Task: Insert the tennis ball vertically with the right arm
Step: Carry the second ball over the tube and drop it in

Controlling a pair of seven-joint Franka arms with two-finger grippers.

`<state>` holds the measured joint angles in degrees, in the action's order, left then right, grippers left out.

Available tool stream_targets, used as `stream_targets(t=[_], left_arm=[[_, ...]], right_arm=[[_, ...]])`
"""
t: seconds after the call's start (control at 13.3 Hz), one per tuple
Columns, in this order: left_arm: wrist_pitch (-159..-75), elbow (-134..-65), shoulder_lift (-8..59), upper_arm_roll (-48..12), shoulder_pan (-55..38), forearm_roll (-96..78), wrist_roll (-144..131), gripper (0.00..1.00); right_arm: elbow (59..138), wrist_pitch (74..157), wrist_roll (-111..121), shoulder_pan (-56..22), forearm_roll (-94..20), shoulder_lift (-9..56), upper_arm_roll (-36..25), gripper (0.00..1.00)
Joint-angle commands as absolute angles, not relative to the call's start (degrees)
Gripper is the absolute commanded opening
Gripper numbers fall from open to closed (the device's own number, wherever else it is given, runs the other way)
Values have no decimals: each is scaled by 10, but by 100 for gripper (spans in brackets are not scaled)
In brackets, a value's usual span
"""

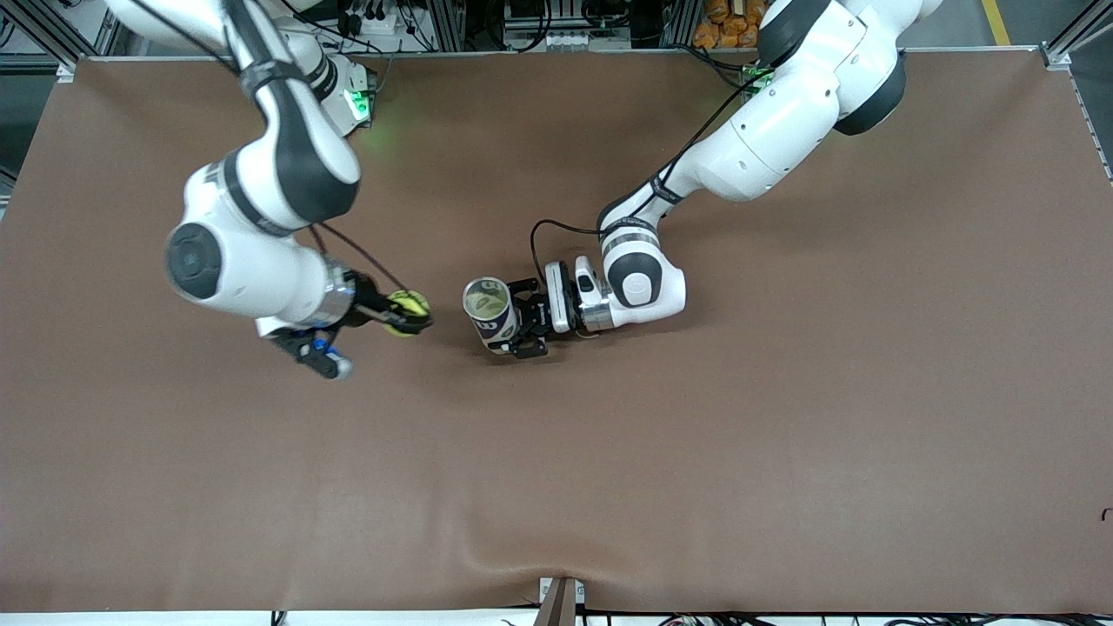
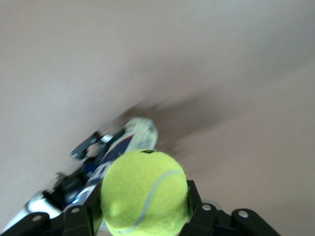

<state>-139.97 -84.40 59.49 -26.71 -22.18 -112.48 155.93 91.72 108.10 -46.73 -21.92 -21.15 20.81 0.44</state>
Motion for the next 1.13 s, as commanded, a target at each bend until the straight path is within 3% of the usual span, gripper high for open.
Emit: stream_targets(t=[0.0, 0.6, 0.75, 0.83, 0.98, 1.05], left_arm=[[-1411, -845, 598, -269, -226, -1151, 1610, 82], [-1411, -846, 599, -268, -226, -1151, 1610, 84], [-1411, -846, 599, -269, -225, -1150, 1610, 84], [-1411, -846, 599, -269, -225, -1150, 1610, 85], [-1411, -846, 599, -269, -226, -1151, 1610, 87], [-1411, -846, 599, -269, -225, -1150, 1610, 87]], right_arm=[[869, 1073, -540, -256, -223, 239, -3, 43], [867, 1128, -558, -312, -207, 279, -4, 43], [871, 1128, -558, -312, -202, 281, -4, 47], [872, 1125, -558, -312, -202, 284, -4, 60], [876, 1125, -559, -315, -202, 284, -4, 100], [876, 1123, -562, -314, -202, 283, -4, 100]])
